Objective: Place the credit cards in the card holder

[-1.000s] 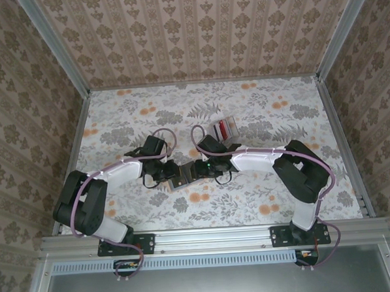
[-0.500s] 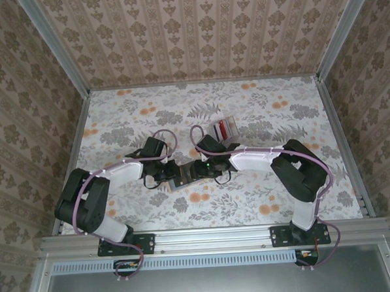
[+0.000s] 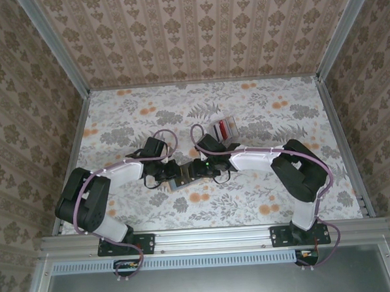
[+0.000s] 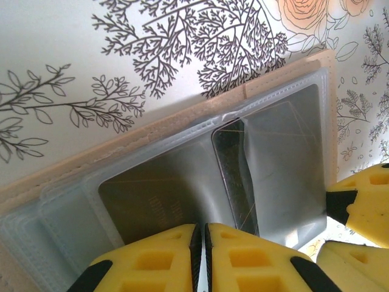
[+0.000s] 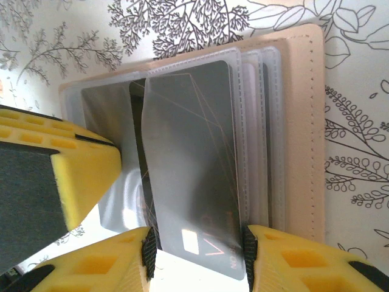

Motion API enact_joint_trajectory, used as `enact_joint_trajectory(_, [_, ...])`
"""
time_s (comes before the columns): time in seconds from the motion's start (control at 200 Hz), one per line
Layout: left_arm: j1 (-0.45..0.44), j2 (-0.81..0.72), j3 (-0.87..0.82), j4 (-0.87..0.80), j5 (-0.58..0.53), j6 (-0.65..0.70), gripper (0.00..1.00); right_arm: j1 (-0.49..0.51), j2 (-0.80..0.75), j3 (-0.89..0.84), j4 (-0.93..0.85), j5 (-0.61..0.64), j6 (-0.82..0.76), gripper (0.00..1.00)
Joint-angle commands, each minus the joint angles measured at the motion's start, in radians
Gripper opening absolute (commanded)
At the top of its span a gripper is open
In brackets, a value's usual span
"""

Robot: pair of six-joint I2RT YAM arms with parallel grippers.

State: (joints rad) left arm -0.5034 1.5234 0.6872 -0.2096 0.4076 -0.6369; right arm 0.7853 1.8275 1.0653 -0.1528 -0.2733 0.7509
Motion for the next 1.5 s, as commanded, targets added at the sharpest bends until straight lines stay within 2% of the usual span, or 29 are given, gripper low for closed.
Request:
enact_joint_trajectory(0.0, [-0.009, 0.047, -0.032, -0.042, -0.031, -0.006, 0.15, 0.014, -0.05, 0.009, 0.122, -0.081, 0.033, 0.44])
enact_joint_trajectory(0.51, [-0.006, 0.031, -0.024, -0.066, -0.039, -0.001, 0.14, 0.015, -0.032, -0.024, 0.298, -0.175, 0.128, 0.44])
enact_joint_trajectory(0.82, [0.041, -0.211, -0.066, -0.192, -0.095, -0.001, 0.26, 0.03, 0.034, -0.004, 0.34, -0.21, 0.155, 0.44])
enact_joint_trajectory(0.855, [0.078, -0.238, -0.077, -0.2, -0.096, -0.005, 0.27, 0.035, 0.047, 0.006, 0.339, -0.212, 0.156, 0.44])
enact_joint_trajectory(1.045, [0.142, -0.343, -0.136, -0.214, -0.094, -0.019, 0.3, 0.077, 0.119, 0.068, 0.347, -0.239, 0.168, 0.44])
enact_joint_trajectory(1.31, [0.201, -0.491, -0.169, -0.245, -0.107, -0.044, 0.31, 0.079, 0.088, 0.075, 0.273, -0.207, 0.127, 0.44])
enact_joint_trajectory(1.495, [0.184, -0.462, -0.166, -0.187, -0.054, -0.058, 0.32, 0.019, -0.04, 0.025, 0.094, -0.066, 0.024, 0.44])
